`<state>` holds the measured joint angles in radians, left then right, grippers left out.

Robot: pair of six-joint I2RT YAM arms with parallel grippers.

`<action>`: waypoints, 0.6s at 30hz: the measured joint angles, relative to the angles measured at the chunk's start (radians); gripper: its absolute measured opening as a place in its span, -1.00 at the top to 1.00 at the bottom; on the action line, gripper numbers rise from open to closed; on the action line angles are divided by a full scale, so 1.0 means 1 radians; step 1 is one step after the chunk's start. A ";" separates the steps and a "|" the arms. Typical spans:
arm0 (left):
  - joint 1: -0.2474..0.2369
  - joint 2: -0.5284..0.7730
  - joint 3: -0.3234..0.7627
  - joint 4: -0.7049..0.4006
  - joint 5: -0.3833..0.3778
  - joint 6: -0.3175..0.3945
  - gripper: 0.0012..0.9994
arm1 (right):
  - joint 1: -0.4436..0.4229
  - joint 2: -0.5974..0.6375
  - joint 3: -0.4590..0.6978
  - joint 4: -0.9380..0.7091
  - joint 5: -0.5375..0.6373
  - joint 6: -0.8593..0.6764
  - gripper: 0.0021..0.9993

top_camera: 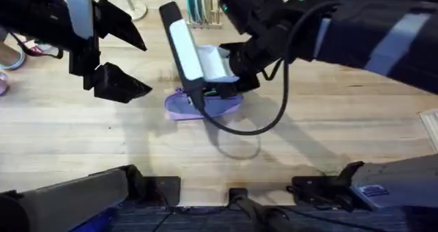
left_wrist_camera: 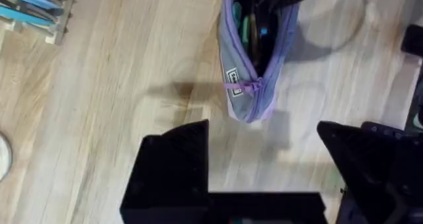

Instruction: Unzip the bag, pick up the pens from the table one at a time and place them inside, then zip the bag closed.

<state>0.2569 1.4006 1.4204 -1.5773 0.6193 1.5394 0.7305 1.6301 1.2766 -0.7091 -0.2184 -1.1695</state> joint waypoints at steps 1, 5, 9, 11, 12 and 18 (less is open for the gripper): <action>0.000 0.000 0.000 0.000 -0.002 0.000 -0.99 | 0.005 0.007 0.000 0.011 -0.003 -0.004 0.94; 0.000 0.000 0.000 0.000 -0.008 0.000 -0.99 | 0.022 0.040 0.000 0.074 -0.012 -0.010 0.94; 0.000 0.000 0.000 0.000 -0.011 0.000 -0.99 | 0.040 0.077 0.000 0.141 -0.016 -0.010 0.94; 0.000 0.000 0.000 0.000 -0.011 0.000 -0.99 | 0.054 0.092 0.000 0.160 -0.023 -0.010 0.94; 0.000 0.000 0.000 0.000 -0.011 0.000 -0.99 | 0.060 0.095 0.000 0.163 -0.026 -0.010 0.94; 0.000 0.000 0.000 0.000 -0.011 0.000 -0.99 | 0.080 0.113 0.000 0.175 -0.062 -0.010 0.94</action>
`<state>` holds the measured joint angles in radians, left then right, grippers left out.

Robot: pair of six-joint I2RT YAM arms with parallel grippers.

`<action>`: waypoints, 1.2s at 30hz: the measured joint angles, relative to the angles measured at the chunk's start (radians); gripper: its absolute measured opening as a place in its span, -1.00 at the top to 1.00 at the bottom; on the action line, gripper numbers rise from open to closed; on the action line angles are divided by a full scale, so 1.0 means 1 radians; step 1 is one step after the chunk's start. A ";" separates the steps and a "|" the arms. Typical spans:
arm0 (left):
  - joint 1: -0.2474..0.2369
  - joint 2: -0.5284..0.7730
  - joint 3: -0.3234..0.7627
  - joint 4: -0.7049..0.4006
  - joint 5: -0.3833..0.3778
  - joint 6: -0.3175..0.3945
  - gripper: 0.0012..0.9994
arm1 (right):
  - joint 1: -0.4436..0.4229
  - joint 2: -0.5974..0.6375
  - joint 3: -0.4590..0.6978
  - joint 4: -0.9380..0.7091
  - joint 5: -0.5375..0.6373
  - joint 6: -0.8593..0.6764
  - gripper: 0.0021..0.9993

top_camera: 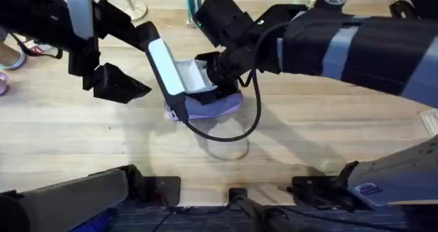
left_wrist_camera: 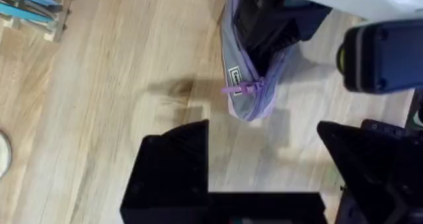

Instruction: Unzip the bag, pick up the pens from the table one at a time and place them inside, then zip the bag closed.

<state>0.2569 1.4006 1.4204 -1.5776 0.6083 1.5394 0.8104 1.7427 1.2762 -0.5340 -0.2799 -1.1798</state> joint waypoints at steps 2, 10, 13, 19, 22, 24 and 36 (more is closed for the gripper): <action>0.000 0.000 0.000 0.000 0.000 0.000 -0.99 | 0.000 0.003 0.000 0.009 -0.023 0.004 0.94; 0.000 0.000 0.000 0.000 0.000 0.000 -0.99 | 0.001 0.005 0.000 0.047 -0.110 0.059 -0.09; 0.000 0.000 0.000 0.000 0.000 0.000 -0.99 | 0.001 0.005 0.000 0.043 -0.114 0.068 -0.90; 0.000 0.000 0.000 0.000 0.000 0.000 -0.99 | 0.004 0.005 0.000 0.040 -0.095 0.118 -0.99; 0.000 0.000 0.000 0.000 0.000 0.000 -0.99 | 0.000 0.005 0.000 0.039 -0.085 0.178 -0.99; 0.000 0.000 0.000 0.000 0.000 0.000 -0.99 | -0.008 0.000 0.000 0.037 -0.079 0.233 -0.99; 0.000 0.000 0.000 0.000 0.000 0.000 -0.99 | -0.221 -0.239 0.000 0.104 -0.079 0.648 -1.00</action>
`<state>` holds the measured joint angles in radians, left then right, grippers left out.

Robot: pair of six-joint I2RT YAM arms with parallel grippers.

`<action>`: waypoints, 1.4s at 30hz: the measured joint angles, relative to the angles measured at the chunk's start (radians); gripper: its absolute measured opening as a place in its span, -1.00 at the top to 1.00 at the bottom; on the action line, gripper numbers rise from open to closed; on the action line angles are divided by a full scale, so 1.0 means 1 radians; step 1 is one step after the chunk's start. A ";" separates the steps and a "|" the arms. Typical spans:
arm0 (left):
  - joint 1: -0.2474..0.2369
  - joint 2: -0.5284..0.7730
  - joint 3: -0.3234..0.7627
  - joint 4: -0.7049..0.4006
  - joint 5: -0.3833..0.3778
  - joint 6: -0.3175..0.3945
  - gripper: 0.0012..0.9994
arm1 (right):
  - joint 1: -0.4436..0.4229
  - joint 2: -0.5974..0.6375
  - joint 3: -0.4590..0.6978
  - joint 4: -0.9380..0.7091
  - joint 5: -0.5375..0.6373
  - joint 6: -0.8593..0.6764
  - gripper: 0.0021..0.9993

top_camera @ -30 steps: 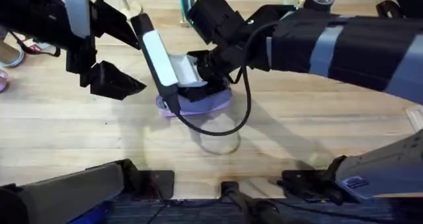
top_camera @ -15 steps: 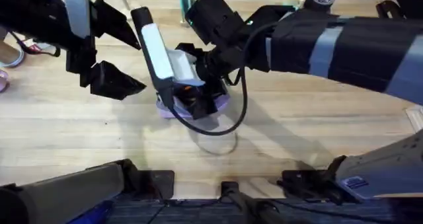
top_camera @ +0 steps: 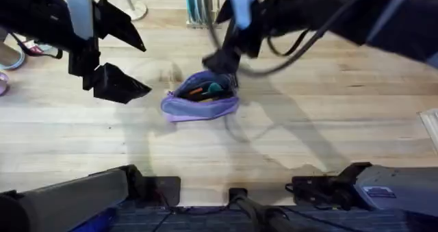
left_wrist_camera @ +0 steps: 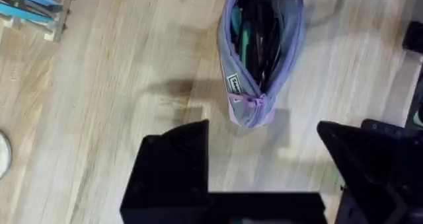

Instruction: Unzip the bag, pick up the pens from the table one at a time and place them inside, then zip the bag closed.

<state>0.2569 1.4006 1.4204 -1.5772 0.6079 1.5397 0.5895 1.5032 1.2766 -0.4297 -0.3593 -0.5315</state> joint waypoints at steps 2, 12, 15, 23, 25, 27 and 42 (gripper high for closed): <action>0.000 0.000 0.000 0.000 0.000 0.000 -0.99 | -0.045 -0.008 0.000 0.037 0.000 0.080 -1.00; 0.000 0.000 0.000 0.002 0.000 0.000 -0.99 | -0.128 0.041 0.000 0.058 0.122 0.515 -1.00; 0.000 0.000 0.000 0.003 0.000 0.000 -0.99 | -0.128 0.071 0.000 0.057 0.169 0.591 -1.00; 0.000 0.000 0.000 0.003 0.000 0.000 -0.99 | -0.128 0.158 0.000 0.050 0.210 0.662 -1.00; 0.000 0.000 0.000 0.003 0.000 0.000 -0.99 | -0.128 0.168 0.000 0.060 0.213 0.667 -1.00; 0.000 0.000 0.000 0.003 0.000 0.000 -0.99 | -0.128 0.174 0.000 0.091 0.223 0.674 -1.00; 0.000 0.000 0.000 0.004 0.000 0.000 -0.99 | -0.126 0.366 0.000 0.158 0.370 0.853 -1.00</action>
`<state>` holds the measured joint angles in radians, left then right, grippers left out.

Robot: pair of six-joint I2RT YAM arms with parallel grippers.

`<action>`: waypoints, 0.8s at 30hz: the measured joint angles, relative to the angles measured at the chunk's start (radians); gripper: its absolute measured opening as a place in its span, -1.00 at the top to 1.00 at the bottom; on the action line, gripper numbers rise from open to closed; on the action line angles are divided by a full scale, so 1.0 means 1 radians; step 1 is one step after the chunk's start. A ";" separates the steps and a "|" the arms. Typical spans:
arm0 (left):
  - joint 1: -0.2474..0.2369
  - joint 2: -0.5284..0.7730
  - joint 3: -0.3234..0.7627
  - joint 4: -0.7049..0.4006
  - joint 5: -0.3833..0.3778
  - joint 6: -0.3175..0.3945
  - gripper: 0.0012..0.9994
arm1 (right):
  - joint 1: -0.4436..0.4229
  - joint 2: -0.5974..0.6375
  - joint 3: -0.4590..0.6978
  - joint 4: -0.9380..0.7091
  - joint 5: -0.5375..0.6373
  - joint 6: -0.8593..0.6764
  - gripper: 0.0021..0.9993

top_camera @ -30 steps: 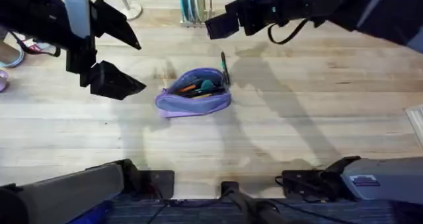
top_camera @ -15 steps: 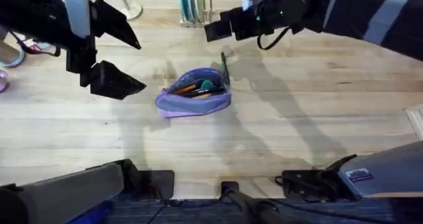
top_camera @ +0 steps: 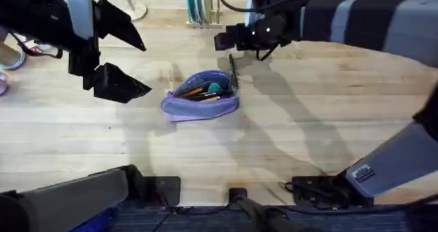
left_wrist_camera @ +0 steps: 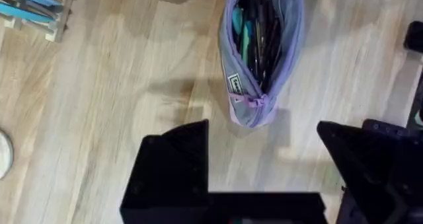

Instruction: Unzip the bag, pick up the pens from the table one at a time and place them inside, then zip the bag closed.

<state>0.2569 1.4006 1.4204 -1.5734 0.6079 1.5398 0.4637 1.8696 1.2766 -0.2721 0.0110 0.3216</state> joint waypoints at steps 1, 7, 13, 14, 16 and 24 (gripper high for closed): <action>0.000 0.000 0.000 0.000 0.000 0.000 -0.99 | 0.000 0.014 0.000 0.008 0.001 0.008 -1.00; 0.000 0.000 0.000 0.000 0.000 0.000 -0.99 | 0.028 0.075 0.002 0.021 0.032 0.019 -1.00; 0.000 0.000 0.000 0.000 0.000 0.000 -0.99 | 0.088 0.102 0.021 0.014 0.152 0.018 -0.99; 0.000 0.000 0.000 0.000 0.000 0.000 -0.99 | 0.096 0.106 0.023 0.013 0.169 0.018 -0.99; 0.000 0.000 0.000 0.000 0.000 0.000 -0.99 | 0.108 0.114 0.028 0.009 0.196 0.020 -0.99; 0.000 0.000 0.000 0.000 0.000 0.000 -0.99 | 0.114 0.120 0.041 -0.030 0.236 0.072 -0.28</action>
<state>0.2569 1.4006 1.4204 -1.5738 0.6079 1.5394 0.5777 1.9900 1.3178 -0.3024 0.2465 0.3934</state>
